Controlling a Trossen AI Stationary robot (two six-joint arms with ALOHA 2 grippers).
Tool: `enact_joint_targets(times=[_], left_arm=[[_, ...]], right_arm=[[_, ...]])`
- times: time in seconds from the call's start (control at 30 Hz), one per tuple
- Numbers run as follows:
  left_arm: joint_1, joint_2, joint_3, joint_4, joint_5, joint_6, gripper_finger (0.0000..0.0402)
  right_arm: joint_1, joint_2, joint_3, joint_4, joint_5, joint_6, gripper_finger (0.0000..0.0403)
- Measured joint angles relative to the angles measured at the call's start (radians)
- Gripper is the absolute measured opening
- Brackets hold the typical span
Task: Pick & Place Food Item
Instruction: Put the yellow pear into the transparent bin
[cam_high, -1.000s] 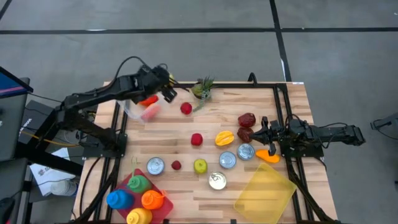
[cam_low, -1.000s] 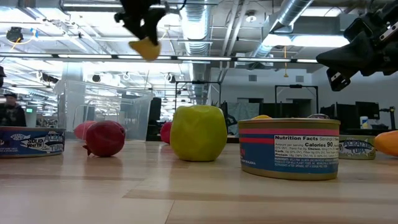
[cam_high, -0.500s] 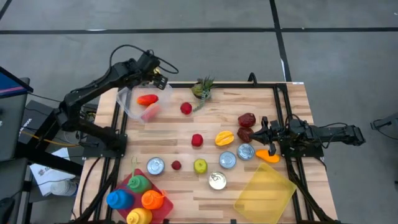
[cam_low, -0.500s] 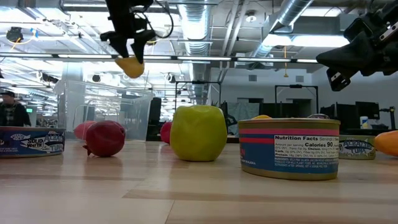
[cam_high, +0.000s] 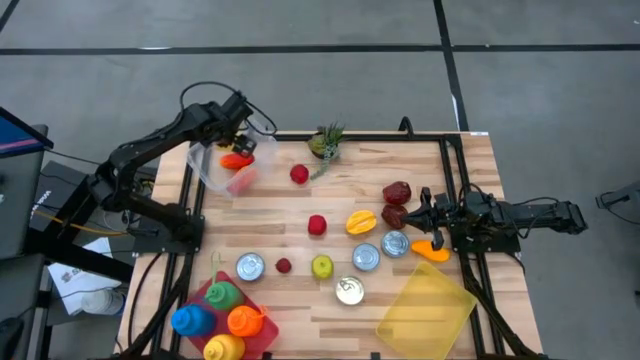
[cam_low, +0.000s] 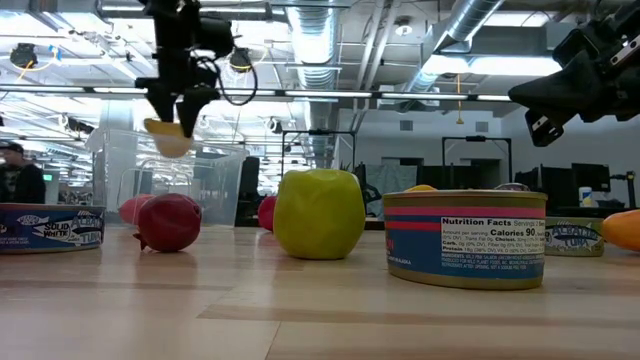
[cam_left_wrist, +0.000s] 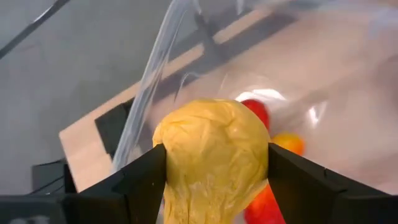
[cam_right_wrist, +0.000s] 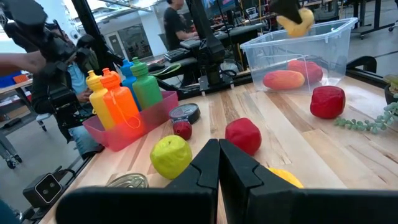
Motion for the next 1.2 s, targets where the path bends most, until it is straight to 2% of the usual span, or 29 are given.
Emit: enact_joint_targets(times=[0.23, 0.6, 0.83, 1.2], left_arm=[[0.039, -0.002, -0.082, 0.028, 0.01, 0.033, 0.025], [0.041, -0.002, -0.181, 0.142, 0.019, 0.05, 0.0254], [0.041, -0.002, -0.186, 0.115, 0.083, 0.034, 0.0258], [0.036, -0.002, -0.186, 0.025, 0.116, 0.043, 0.0297]], right_arm=[[0.0, 0.0, 0.0, 0.0, 0.0, 0.0, 0.0], [0.0, 0.0, 0.0, 0.0, 0.0, 0.0, 0.0], [0.0, 0.0, 0.0, 0.0, 0.0, 0.0, 0.0], [0.0, 0.0, 0.0, 0.0, 0.0, 0.0, 0.0]])
